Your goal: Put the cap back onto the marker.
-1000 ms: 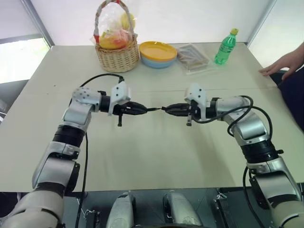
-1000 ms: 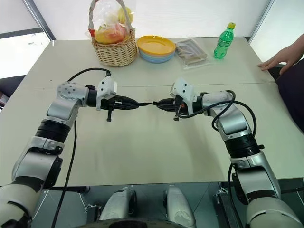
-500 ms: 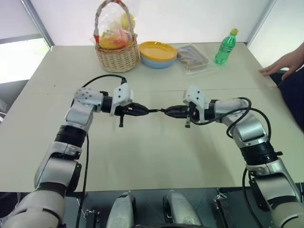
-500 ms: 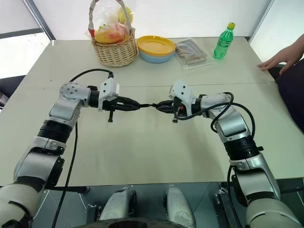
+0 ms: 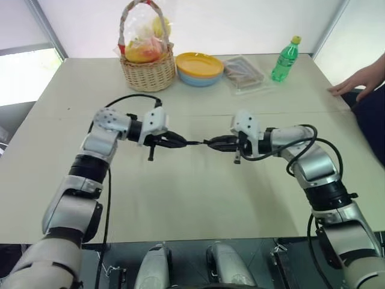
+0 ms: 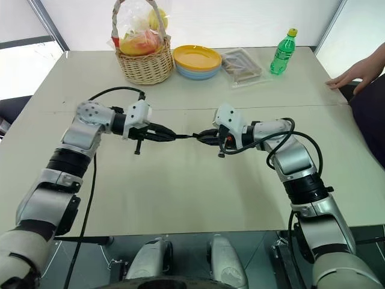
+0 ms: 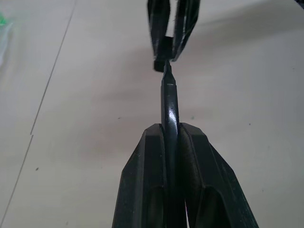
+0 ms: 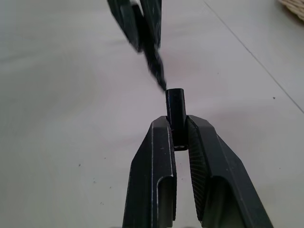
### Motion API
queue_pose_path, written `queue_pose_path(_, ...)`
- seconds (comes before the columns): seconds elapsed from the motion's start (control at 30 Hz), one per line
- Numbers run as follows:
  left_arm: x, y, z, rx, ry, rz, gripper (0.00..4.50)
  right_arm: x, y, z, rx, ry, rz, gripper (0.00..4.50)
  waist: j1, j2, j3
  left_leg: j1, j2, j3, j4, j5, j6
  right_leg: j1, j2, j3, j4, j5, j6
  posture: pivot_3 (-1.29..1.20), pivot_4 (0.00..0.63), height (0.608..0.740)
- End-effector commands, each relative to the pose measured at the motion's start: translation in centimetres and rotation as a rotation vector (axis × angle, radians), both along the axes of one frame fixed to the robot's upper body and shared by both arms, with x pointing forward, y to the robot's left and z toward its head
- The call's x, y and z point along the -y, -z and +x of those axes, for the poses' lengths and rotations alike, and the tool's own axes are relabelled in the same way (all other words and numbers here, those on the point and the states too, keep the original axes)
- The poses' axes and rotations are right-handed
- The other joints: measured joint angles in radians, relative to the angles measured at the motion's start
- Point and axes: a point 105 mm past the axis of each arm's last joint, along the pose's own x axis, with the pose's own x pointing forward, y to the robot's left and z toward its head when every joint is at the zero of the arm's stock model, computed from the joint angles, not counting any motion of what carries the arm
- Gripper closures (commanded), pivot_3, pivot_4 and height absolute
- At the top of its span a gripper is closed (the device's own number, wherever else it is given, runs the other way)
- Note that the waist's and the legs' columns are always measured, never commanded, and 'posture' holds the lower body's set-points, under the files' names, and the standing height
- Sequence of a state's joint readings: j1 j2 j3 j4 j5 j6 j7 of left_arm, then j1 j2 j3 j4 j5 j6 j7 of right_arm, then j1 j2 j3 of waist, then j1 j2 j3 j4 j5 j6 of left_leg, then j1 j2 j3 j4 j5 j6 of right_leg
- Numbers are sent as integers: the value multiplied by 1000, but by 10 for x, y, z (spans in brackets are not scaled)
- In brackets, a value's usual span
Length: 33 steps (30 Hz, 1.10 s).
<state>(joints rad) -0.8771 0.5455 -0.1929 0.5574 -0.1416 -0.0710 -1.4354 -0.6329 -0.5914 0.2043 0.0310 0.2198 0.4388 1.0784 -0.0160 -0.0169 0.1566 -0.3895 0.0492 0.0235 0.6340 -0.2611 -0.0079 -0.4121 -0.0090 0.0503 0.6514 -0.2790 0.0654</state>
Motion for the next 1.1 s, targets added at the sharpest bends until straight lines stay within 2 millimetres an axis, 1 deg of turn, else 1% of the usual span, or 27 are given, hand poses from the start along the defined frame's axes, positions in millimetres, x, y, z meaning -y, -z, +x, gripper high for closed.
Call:
queue_pose_path(0.03,-1,-22,0,66,4,-34,4500,-1,-16,-3,62,-23,20,4431,1,0,0,0,0,0,0,0,0,0,0,0,0,0,0,0,150,740)
queue_pose_path(0.4,5,-11,-1,51,14,-23,4500,-9,-24,-4,78,-42,40,4431,2,0,0,0,0,0,1,0,0,0,0,0,0,0,0,0,150,740)
queue_pose_path(0.57,7,-9,-1,46,22,-22,4500,-10,-26,-5,81,-45,45,4431,1,0,0,0,0,0,1,0,0,0,0,0,0,0,0,0,150,740)
queue_pose_path(0.93,3,-2,-1,36,16,0,4500,-11,-29,-6,92,-40,53,4431,2,0,0,0,0,0,1,0,0,0,0,0,0,0,0,0,150,740)
queue_pose_path(1.1,2,-2,-1,35,16,1,4500,-11,-29,-5,94,-36,54,4431,2,0,0,0,0,0,1,0,0,0,0,0,0,0,0,0,150,740)
